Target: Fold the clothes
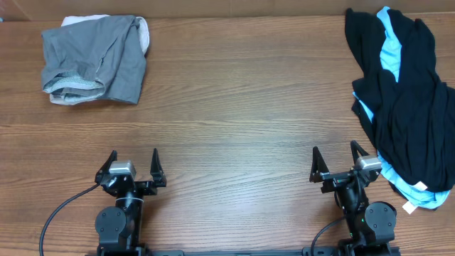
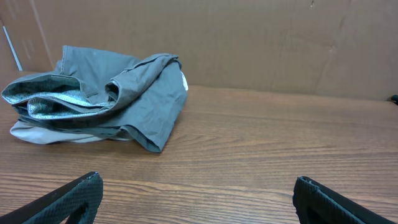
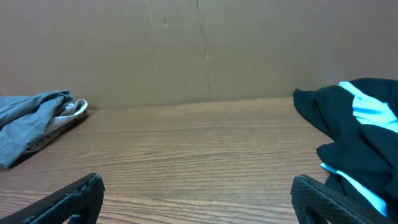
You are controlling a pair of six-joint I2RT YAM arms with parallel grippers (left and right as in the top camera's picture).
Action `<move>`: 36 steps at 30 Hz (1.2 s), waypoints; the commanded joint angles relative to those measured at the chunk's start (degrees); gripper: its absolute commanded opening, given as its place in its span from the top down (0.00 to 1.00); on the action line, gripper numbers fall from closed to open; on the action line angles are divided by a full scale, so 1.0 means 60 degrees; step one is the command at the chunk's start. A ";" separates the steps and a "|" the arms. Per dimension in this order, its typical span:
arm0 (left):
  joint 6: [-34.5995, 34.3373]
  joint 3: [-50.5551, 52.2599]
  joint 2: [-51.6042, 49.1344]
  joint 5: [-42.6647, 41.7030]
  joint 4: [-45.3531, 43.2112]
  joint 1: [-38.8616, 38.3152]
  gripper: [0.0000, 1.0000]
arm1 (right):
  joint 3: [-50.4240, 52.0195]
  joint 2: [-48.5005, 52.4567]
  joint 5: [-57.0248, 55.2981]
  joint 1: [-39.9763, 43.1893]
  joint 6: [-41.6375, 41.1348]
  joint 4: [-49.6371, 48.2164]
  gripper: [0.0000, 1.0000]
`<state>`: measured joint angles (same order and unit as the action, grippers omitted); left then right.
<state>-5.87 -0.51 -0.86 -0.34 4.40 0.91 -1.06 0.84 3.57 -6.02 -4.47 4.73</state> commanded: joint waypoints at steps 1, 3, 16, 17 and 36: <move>-0.0098 0.0040 0.0102 0.0091 0.0004 0.0076 0.00 | 0.0098 -0.0113 -0.0091 0.0025 0.0000 -0.0040 0.00; -0.0098 0.0040 0.0102 0.0087 0.0000 0.0076 0.00 | 0.0098 -0.0113 -0.0091 0.0025 0.0000 -0.0040 0.00; -0.0098 0.0040 0.0102 0.0091 0.0000 0.0076 0.00 | 0.0098 -0.0113 -0.0091 0.0025 0.0000 -0.0040 0.00; -0.0098 0.0040 0.0102 0.0091 0.0000 0.0076 0.00 | 0.0098 -0.0113 -0.0091 0.0025 0.0000 -0.0040 0.00; -0.0098 0.0040 0.0102 0.0091 0.0000 0.0076 0.00 | 0.0098 -0.0113 -0.0091 0.0025 0.0000 -0.0040 0.00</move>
<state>-5.87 -0.51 -0.86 -0.34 4.38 0.91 -1.06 0.84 3.60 -6.04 -4.47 4.71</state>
